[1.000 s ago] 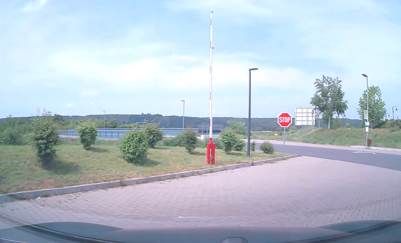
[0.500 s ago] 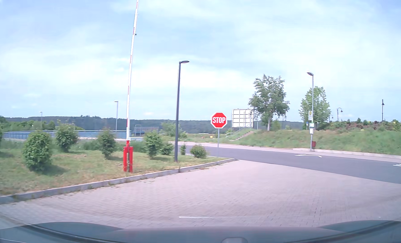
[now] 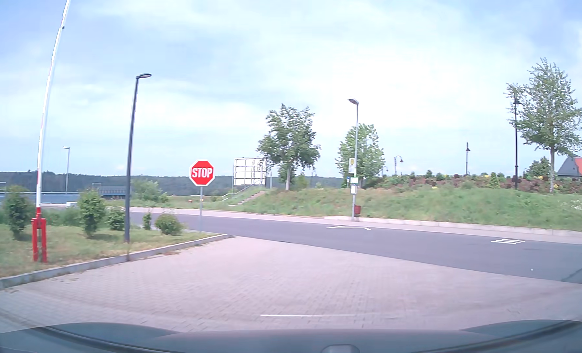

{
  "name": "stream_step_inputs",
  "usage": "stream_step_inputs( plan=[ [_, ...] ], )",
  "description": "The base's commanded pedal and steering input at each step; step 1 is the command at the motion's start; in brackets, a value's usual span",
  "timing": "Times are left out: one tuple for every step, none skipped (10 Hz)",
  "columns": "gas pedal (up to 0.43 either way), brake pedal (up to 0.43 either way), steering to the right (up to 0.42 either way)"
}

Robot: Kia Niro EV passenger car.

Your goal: Follow the waypoints while adhering to traffic rules and regulations

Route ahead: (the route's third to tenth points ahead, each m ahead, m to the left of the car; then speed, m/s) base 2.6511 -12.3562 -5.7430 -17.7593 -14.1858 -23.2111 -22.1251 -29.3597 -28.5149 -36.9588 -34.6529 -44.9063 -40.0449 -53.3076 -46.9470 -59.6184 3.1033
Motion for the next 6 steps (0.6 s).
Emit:
stream_step_inputs(
  plan=[
    [0.0, 0.073, 0.646],
    [0.0, 0.073, 0.642],
    [0.0, 0.067, 0.637],
    [0.0, 0.073, 0.627],
    [0.0, 0.073, 0.611],
    [0.0, 0.073, 0.598]
  ],
)
